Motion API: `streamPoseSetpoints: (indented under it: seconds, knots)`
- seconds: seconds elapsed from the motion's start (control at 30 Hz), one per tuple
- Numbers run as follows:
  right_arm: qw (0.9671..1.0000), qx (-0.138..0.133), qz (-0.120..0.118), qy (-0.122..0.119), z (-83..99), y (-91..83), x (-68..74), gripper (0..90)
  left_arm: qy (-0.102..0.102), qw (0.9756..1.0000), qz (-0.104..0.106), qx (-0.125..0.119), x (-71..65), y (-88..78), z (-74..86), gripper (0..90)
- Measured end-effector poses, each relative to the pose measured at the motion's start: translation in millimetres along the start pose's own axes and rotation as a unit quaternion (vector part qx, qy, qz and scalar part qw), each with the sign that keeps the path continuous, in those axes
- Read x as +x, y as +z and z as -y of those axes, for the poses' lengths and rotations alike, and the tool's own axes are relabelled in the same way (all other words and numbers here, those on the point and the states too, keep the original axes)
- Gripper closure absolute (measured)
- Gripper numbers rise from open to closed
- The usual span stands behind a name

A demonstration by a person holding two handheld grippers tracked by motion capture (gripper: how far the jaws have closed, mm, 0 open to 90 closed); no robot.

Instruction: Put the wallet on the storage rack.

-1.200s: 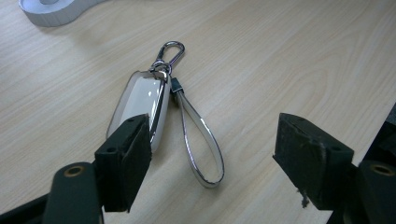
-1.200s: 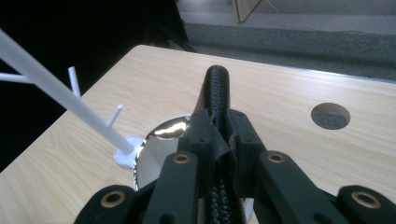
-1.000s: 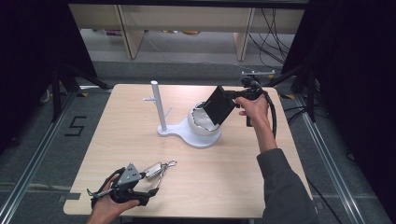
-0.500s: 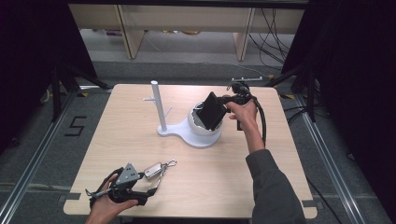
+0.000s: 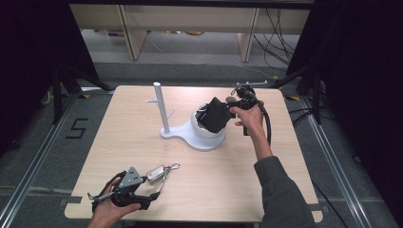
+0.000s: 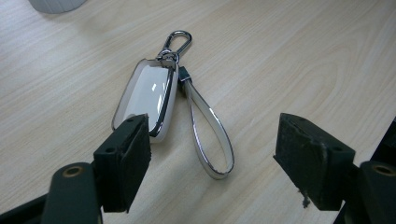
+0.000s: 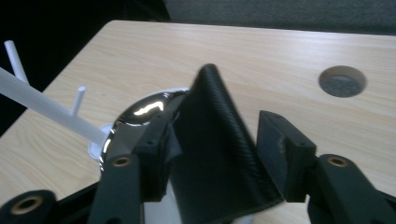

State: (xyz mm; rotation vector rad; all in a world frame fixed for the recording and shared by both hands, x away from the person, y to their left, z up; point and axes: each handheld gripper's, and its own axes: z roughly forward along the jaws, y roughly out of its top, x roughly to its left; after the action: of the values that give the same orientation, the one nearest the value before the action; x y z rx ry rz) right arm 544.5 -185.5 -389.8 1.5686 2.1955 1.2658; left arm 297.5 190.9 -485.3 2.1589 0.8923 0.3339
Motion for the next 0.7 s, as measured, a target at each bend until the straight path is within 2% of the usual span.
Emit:
streamPoseSetpoints:
  seconds: [0.07, 0.1, 0.17, 0.23, 0.27, 0.3, 0.33, 0.37, 0.4, 0.5, 0.53, 0.57, 0.6, 0.63, 0.67, 0.7]
  knots:
    - [0.9998, -0.003, 0.007, -0.018, 0.4, -5.3, -2.5, 46.3, 0.002, 1.0, 0.001, 0.002, 0.2, 0.0, 0.2, 26.2]
    - [0.9999, -0.004, 0.013, -0.008, 1.3, -8.5, -2.0, 45.4, 0.001, 1.0, 0.002, 0.003, 0.2, 0.1, 0.4, 26.2]
    - [0.9997, -0.017, -0.002, -0.015, 2.8, -13.6, -5.4, 45.3, -0.001, 1.0, -0.001, 0.003, 0.3, 0.8, 0.7, 26.2]
    - [0.9999, -0.01, -0.006, -0.002, 5.1, -19.3, -2.8, 44.3, 0.0, 1.0, -0.001, 0.004, 0.4, 1.0, 0.7, 26.1]
    - [0.9999, -0.015, -0.007, 0.003, 7.2, -22.3, -2.3, 43.6, 0.0, 1.0, -0.001, 0.004, 0.4, 1.0, 0.7, 26.1]
    - [0.9997, -0.021, -0.008, -0.013, 8.0, -23.8, -4.9, 43.5, 0.0, 1.0, -0.001, 0.004, 0.4, 1.0, 0.7, 26.1]
    - [0.9996, -0.021, -0.013, -0.017, 10.4, -27.4, -5.6, 42.4, 0.004, 1.0, -0.003, 0.005, 1.2, 1.5, 1.0, 26.1]
    - [0.9997, -0.018, -0.013, -0.008, 12.2, -29.7, -3.6, 42.0, 0.004, 1.0, -0.003, 0.007, 1.2, 1.1, 0.9, 26.1]
    - [0.9993, -0.023, -0.012, -0.027, 13.7, -32.0, -7.0, 42.0, 0.002, 1.0, -0.002, 0.006, 0.8, 0.9, 1.0, 26.1]
    - [0.9992, -0.022, -0.016, -0.029, 21.7, -40.3, -5.1, 40.8, 0.002, 1.0, -0.002, 0.006, 1.4, 0.5, 0.9, 26.1]
    - [0.9989, -0.024, -0.017, -0.037, 25.1, -42.6, -3.7, 40.6, 0.002, 1.0, -0.002, 0.006, 1.5, 0.3, 0.9, 26.1]
    - [0.9992, -0.02, -0.018, -0.029, 29.2, -46.1, -0.6, 40.6, 0.0, 1.0, -0.002, 0.005, 1.4, 0.3, 1.0, 26.1]
    - [0.9982, -0.025, -0.018, -0.05, 32.5, -48.1, -1.9, 40.2, 0.0, 1.0, -0.002, 0.005, 1.6, 0.3, 1.0, 26.1]
    - [0.9987, -0.022, -0.019, -0.043, 37.1, -51.4, 2.2, 39.5, -0.001, 1.0, -0.003, 0.004, 1.6, 0.3, 1.0, 26.1]
    - [0.9974, -0.028, -0.02, -0.063, 40.9, -53.8, 1.9, 38.7, -0.001, 1.0, -0.003, 0.004, 1.8, 0.3, 1.0, 26.0]
    - [0.9966, -0.031, -0.019, -0.074, 45.1, -56.5, 3.2, 38.5, -0.003, 1.0, -0.002, 0.0, 2.0, 1.0, 1.3, 26.0]
